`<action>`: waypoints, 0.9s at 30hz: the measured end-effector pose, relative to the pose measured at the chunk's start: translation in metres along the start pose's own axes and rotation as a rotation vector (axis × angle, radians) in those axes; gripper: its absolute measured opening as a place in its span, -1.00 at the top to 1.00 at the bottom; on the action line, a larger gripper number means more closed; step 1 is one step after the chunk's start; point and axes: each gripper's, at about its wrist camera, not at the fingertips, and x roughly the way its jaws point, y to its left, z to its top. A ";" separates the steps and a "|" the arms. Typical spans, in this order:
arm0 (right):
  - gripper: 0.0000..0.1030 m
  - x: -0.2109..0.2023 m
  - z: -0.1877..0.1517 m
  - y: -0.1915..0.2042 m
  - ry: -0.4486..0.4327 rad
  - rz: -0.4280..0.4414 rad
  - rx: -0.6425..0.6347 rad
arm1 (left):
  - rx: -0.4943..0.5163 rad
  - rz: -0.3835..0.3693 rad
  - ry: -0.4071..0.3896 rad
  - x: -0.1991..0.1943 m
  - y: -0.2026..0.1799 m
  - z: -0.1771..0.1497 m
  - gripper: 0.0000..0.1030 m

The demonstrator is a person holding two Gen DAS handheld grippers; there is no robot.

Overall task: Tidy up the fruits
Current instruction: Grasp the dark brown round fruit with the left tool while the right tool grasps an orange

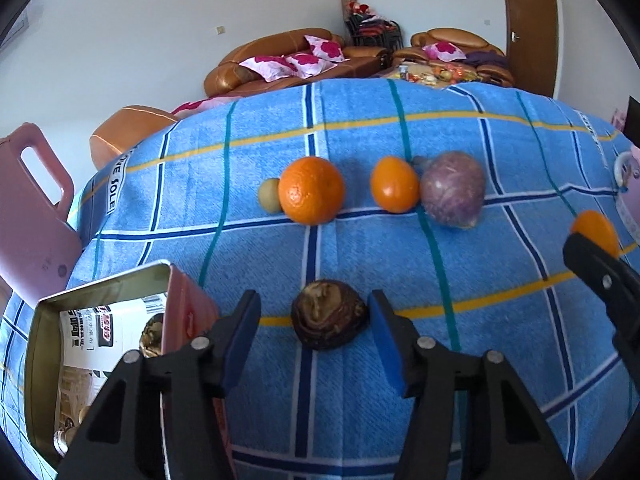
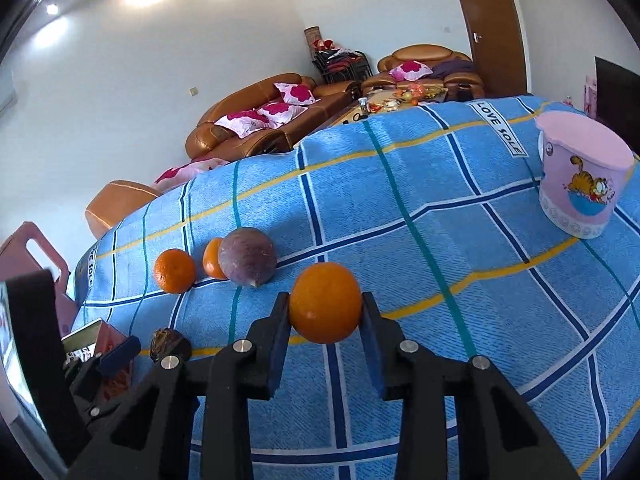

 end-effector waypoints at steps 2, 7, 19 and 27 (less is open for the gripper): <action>0.30 -0.001 0.000 0.000 -0.002 0.007 -0.001 | -0.006 0.014 0.005 0.002 -0.002 0.003 -0.12; 0.30 0.001 0.000 -0.003 0.002 0.004 0.010 | -0.011 0.017 0.023 0.003 -0.014 0.005 -0.11; 0.30 -0.002 0.002 -0.009 -0.012 -0.005 0.032 | -0.204 0.008 0.061 0.010 -0.010 0.005 -0.13; 0.30 -0.003 0.001 -0.008 -0.021 -0.012 0.024 | -0.230 -0.087 0.048 0.010 -0.003 0.001 0.24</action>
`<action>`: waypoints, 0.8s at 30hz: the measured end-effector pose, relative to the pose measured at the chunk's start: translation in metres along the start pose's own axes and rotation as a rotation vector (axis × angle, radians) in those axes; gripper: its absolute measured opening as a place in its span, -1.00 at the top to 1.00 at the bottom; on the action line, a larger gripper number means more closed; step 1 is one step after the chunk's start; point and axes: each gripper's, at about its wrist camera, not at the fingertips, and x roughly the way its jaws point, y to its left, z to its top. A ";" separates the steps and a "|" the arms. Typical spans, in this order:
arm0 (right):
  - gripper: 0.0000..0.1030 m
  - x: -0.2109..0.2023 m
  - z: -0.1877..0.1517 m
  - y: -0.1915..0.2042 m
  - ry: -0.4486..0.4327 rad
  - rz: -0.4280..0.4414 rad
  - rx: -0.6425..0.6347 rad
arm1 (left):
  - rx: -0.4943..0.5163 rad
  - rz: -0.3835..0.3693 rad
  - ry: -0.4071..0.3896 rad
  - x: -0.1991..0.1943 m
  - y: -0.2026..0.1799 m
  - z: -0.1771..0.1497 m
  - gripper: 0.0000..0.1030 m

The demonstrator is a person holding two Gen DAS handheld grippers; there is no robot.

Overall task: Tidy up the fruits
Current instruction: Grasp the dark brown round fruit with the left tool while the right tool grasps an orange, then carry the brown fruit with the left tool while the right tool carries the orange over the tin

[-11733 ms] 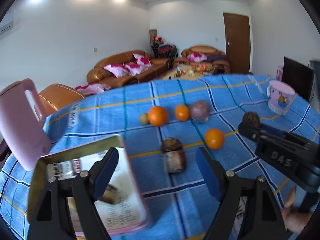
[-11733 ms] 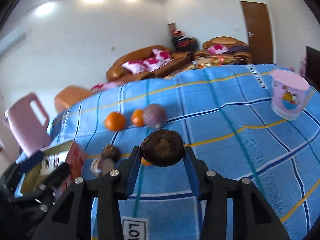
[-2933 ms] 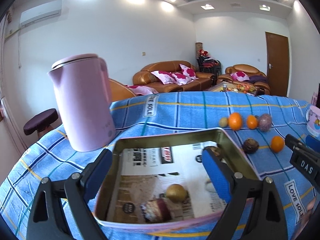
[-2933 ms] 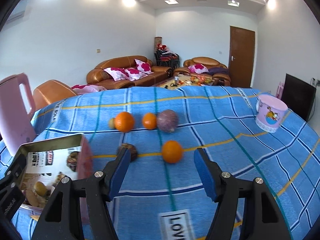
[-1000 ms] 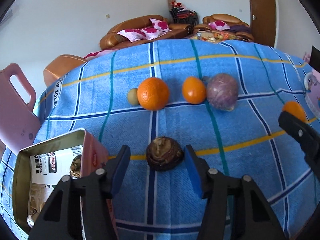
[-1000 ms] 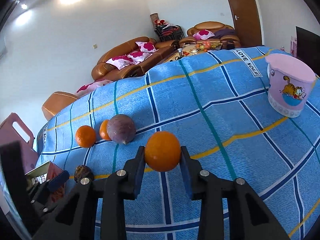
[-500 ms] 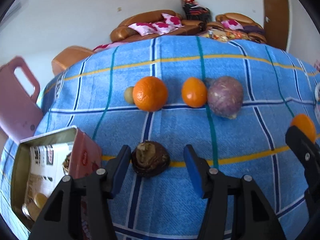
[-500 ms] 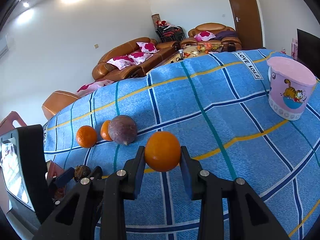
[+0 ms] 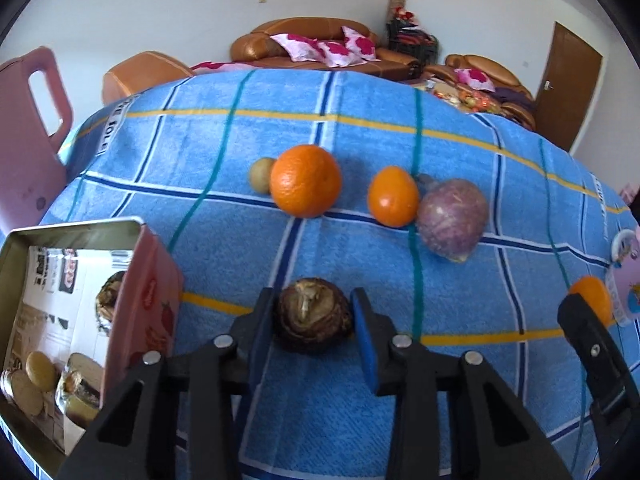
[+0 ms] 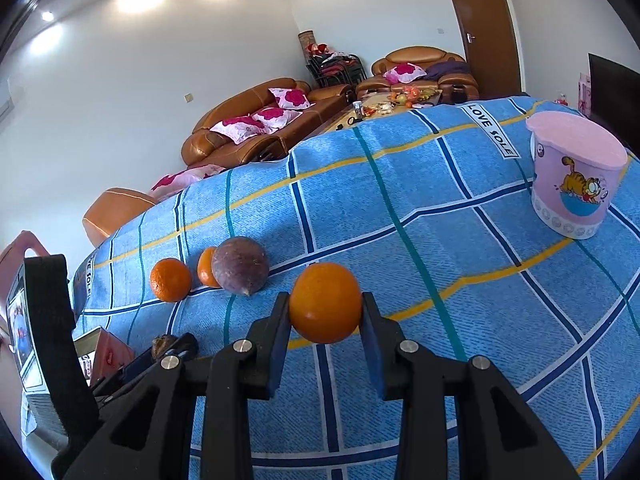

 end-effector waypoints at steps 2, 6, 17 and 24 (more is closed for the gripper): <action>0.30 -0.003 0.000 0.002 -0.020 -0.009 -0.014 | 0.012 -0.023 -0.002 -0.001 -0.001 0.000 0.25; 0.30 -0.008 0.000 0.005 -0.056 -0.018 -0.035 | 0.063 -0.061 -0.045 -0.015 -0.004 -0.004 0.25; 0.30 -0.025 -0.006 0.024 -0.167 -0.038 -0.131 | 0.190 -0.082 -0.294 -0.086 0.025 -0.017 0.25; 0.30 -0.039 -0.016 0.037 -0.225 -0.087 -0.175 | 0.223 -0.044 -0.382 -0.106 0.064 -0.030 0.25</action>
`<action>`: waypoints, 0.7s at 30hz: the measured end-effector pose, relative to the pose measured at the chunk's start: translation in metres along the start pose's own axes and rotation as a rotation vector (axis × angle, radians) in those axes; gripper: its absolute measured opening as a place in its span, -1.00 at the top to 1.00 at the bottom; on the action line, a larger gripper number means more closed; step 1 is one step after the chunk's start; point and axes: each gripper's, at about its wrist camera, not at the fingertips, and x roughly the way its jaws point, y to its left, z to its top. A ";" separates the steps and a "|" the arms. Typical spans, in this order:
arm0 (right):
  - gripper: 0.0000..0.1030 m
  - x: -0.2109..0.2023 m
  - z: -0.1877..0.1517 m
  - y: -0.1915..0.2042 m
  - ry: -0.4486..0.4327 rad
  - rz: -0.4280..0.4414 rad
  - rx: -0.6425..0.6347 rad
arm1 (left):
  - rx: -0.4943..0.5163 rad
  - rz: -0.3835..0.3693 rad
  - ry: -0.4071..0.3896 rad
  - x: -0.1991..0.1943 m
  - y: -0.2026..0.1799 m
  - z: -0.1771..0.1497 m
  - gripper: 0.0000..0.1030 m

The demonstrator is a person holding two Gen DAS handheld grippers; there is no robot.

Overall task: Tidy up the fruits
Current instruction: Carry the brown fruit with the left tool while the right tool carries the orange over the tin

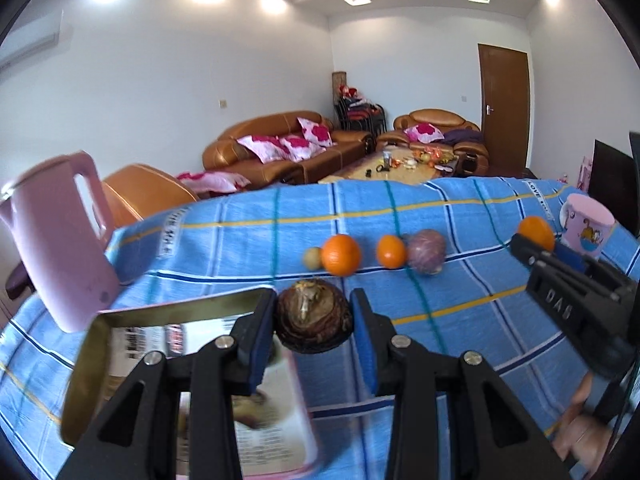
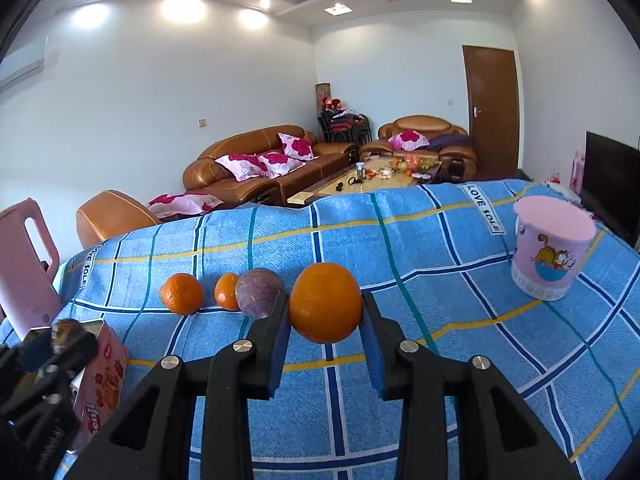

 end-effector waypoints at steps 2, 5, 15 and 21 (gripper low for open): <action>0.31 -0.007 -0.002 0.006 -0.016 -0.018 -0.022 | 0.008 0.002 -0.012 -0.005 0.008 -0.004 0.25; 0.31 -0.016 -0.006 0.013 -0.029 -0.031 -0.041 | 0.006 0.005 -0.020 -0.009 0.023 -0.011 0.25; 0.31 -0.040 -0.022 0.052 -0.031 -0.017 -0.101 | -0.020 0.024 -0.029 -0.016 0.068 -0.026 0.25; 0.31 -0.046 -0.031 0.083 -0.008 0.047 -0.135 | -0.042 0.031 -0.030 -0.017 0.088 -0.029 0.25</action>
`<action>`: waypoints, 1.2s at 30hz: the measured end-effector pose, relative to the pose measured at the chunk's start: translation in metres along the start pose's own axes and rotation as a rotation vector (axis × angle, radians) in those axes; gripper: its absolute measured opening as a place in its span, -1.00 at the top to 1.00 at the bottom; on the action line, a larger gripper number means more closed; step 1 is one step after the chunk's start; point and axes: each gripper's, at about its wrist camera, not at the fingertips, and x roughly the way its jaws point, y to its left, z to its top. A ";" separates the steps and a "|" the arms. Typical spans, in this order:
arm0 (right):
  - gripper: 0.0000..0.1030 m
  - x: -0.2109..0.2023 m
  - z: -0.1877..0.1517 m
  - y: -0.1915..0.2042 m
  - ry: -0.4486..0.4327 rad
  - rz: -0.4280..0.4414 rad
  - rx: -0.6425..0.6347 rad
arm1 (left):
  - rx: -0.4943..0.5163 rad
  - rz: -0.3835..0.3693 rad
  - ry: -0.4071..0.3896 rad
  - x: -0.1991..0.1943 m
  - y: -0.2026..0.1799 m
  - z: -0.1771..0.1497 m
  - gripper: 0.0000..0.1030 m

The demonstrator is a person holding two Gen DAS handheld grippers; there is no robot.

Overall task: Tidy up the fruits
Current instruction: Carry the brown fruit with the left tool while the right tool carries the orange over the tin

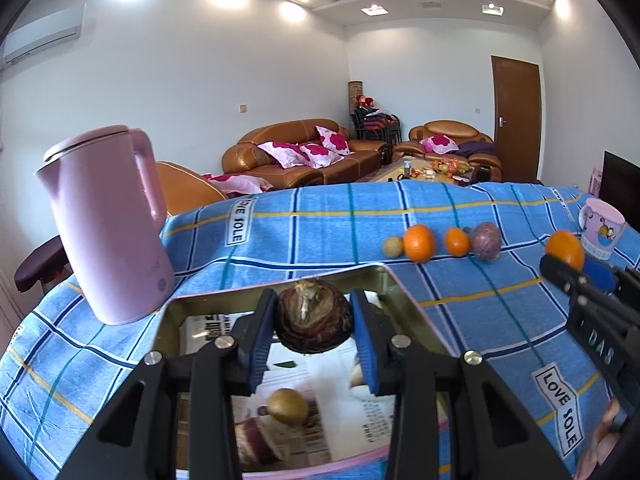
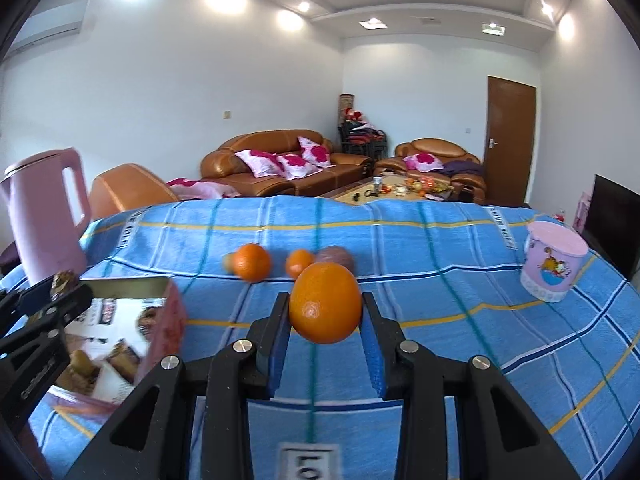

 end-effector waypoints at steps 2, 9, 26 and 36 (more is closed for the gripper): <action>0.30 0.000 -0.001 0.013 0.009 0.022 -0.017 | -0.005 0.004 0.000 0.001 0.006 0.000 0.25; 0.30 0.001 0.008 0.056 0.009 0.109 -0.021 | -0.045 0.032 0.009 0.009 0.036 0.000 0.25; 0.30 0.033 0.009 0.111 0.078 0.206 -0.015 | -0.081 0.138 0.097 0.037 0.074 -0.004 0.25; 0.30 0.048 0.010 0.125 0.146 0.243 -0.050 | -0.091 0.135 0.150 0.046 0.077 -0.007 0.25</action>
